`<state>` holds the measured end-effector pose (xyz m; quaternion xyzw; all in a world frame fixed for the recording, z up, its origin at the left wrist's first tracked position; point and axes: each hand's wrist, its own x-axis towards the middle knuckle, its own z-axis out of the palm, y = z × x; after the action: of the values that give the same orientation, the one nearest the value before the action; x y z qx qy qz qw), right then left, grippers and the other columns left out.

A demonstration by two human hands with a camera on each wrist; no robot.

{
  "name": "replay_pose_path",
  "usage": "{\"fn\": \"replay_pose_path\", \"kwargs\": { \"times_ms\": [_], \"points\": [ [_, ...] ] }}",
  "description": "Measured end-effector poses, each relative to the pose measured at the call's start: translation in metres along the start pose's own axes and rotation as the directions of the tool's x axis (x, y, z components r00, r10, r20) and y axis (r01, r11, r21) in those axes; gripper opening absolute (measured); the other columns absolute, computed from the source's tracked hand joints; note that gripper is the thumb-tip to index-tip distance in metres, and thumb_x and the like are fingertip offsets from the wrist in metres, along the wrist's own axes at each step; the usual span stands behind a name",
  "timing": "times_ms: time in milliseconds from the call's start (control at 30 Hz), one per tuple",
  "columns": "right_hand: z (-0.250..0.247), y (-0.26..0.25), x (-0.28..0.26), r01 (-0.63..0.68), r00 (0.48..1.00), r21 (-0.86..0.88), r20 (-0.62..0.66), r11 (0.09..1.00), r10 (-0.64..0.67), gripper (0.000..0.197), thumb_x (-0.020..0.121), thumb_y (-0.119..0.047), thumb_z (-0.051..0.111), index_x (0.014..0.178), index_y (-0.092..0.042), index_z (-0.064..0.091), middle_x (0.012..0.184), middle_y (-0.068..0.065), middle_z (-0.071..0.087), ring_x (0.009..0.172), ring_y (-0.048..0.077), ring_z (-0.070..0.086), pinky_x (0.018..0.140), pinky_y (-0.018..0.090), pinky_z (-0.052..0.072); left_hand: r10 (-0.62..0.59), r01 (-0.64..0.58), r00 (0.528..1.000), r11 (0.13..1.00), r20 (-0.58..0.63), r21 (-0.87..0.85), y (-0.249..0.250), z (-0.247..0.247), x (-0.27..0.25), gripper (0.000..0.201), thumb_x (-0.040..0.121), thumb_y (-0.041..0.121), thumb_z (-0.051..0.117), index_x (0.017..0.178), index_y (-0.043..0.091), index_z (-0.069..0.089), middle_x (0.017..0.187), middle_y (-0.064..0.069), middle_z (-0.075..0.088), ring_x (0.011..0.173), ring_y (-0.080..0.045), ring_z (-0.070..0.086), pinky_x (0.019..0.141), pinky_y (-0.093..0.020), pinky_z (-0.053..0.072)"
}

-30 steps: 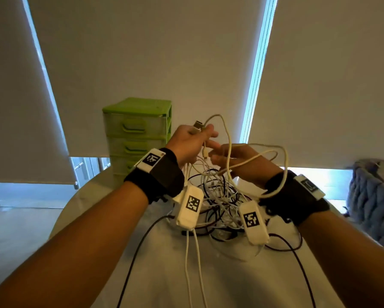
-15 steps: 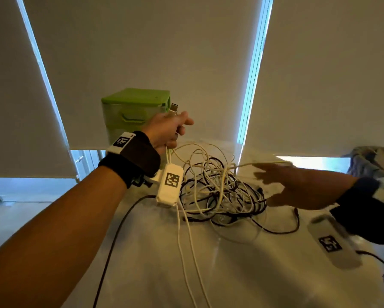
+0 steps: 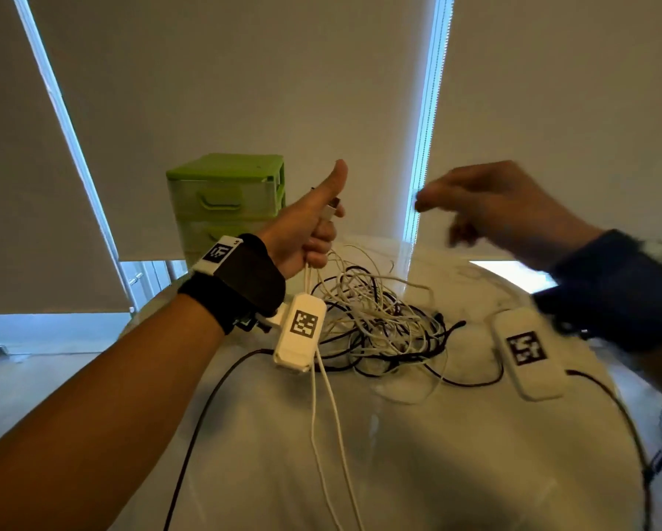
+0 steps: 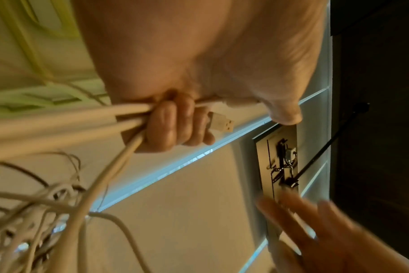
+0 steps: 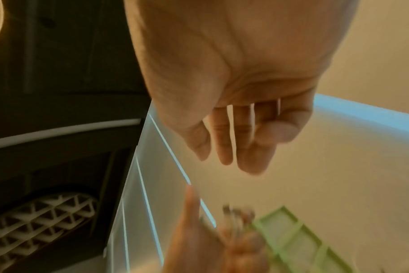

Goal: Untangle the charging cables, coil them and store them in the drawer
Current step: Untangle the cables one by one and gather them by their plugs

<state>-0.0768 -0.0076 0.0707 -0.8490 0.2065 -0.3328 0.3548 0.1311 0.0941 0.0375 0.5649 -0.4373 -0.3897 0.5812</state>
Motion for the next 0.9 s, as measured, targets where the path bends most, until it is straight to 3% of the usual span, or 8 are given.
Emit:
{"fn": "replay_pose_path", "kwargs": {
  "times_ms": [100, 267, 333, 433, 533, 667, 767, 900],
  "points": [
    [0.041, -0.005, -0.005, -0.007, 0.968, -0.037, 0.25, 0.999, 0.016, 0.052, 0.091, -0.043, 0.056, 0.138, -0.023, 0.046, 0.111, -0.01, 0.064, 0.076, 0.009, 0.069, 0.058, 0.02, 0.052, 0.05, -0.045, 0.992, 0.998, 0.117, -0.049, -0.005, 0.021, -0.002, 0.074, 0.057, 0.084, 0.061, 0.09, 0.018, 0.05, 0.074, -0.003, 0.015, 0.056, -0.012, 0.01, 0.042, -0.021, 0.017],
    [0.062, 0.011, -0.013, -0.168, 0.957, 0.056, 0.25, 0.984, 0.149, 0.08, 0.082, -0.051, 0.063, 0.148, -0.027, 0.024, 0.101, -0.005, 0.069, 0.07, 0.002, 0.063, 0.059, 0.016, 0.046, 0.072, -0.062, 0.997, 0.969, 0.033, -0.241, -0.006, 0.029, -0.001, 0.063, 0.07, 0.081, 0.054, 0.065, 0.02, 0.04, 0.058, 0.0, 0.013, 0.046, -0.012, 0.01, 0.043, -0.023, 0.013],
    [0.06, 0.021, -0.024, -0.192, 0.854, -0.098, 0.473, 0.976, 0.215, 0.064, 0.085, -0.047, 0.062, 0.141, -0.028, 0.038, 0.096, -0.005, 0.071, 0.068, 0.004, 0.062, 0.062, 0.019, 0.048, 0.059, -0.054, 0.998, 0.955, 0.01, -0.29, -0.001, 0.029, 0.0, 0.058, 0.084, 0.071, 0.047, 0.06, 0.019, 0.038, 0.05, 0.003, 0.016, 0.041, -0.011, 0.012, 0.04, -0.021, 0.013],
    [0.049, 0.049, -0.042, 0.022, 0.677, -0.454, 0.663, 0.891, 0.321, 0.017, 0.095, -0.034, 0.057, 0.105, -0.025, 0.067, 0.083, -0.002, 0.071, 0.061, 0.005, 0.057, 0.065, 0.021, 0.051, 0.091, -0.097, 0.995, 0.94, -0.034, -0.328, 0.01, 0.024, -0.004, 0.049, 0.091, 0.053, 0.044, 0.057, 0.02, 0.034, 0.043, 0.006, 0.019, 0.039, -0.011, 0.011, 0.04, -0.02, 0.012],
    [0.02, 0.079, -0.045, -0.023, 0.751, -0.68, 0.472, 0.733, 0.462, 0.023, 0.096, -0.035, 0.054, 0.079, -0.026, 0.067, 0.072, -0.005, 0.071, 0.057, 0.009, 0.057, 0.066, 0.028, 0.052, 0.133, -0.156, 0.987, 0.912, -0.086, -0.379, 0.021, 0.012, -0.01, 0.042, 0.089, 0.043, 0.043, 0.056, 0.021, 0.031, 0.044, 0.006, 0.017, 0.042, -0.012, 0.007, 0.04, -0.02, 0.011],
    [-0.004, 0.091, -0.042, -0.137, 0.851, -0.743, 0.25, 0.654, 0.462, 0.021, 0.094, -0.035, 0.057, 0.082, -0.022, 0.068, 0.075, -0.006, 0.07, 0.074, 0.011, 0.063, 0.073, 0.025, 0.047, 0.128, -0.157, 0.986, 0.92, -0.104, -0.36, 0.018, 0.013, -0.013, 0.037, 0.089, 0.035, 0.044, 0.058, 0.022, 0.029, 0.046, 0.005, 0.015, 0.042, -0.012, 0.007, 0.039, -0.02, 0.012],
    [0.0, 0.079, -0.049, -0.104, 0.811, -0.784, 0.29, 0.612, 0.508, 0.027, 0.088, -0.046, 0.063, 0.086, -0.019, 0.069, 0.077, -0.008, 0.069, 0.077, 0.009, 0.062, 0.072, 0.023, 0.044, 0.143, -0.159, 0.987, 0.933, -0.072, -0.324, 0.011, 0.023, -0.013, 0.034, 0.088, 0.027, 0.043, 0.058, 0.021, 0.028, 0.047, 0.005, 0.015, 0.044, -0.013, 0.006, 0.04, -0.022, 0.011],
    [-0.016, 0.05, -0.063, -0.177, 0.739, -0.667, 0.396, 0.724, 0.545, 0.035, 0.082, -0.054, 0.062, 0.073, -0.021, 0.07, 0.07, -0.007, 0.072, 0.068, 0.005, 0.057, 0.069, 0.022, 0.041, 0.161, -0.155, 0.987, 0.938, -0.007, -0.31, 0.004, 0.038, -0.015, 0.03, 0.087, 0.021, 0.039, 0.059, 0.021, 0.028, 0.051, 0.004, 0.015, 0.046, -0.012, 0.007, 0.04, -0.024, 0.014]
  ]
}}
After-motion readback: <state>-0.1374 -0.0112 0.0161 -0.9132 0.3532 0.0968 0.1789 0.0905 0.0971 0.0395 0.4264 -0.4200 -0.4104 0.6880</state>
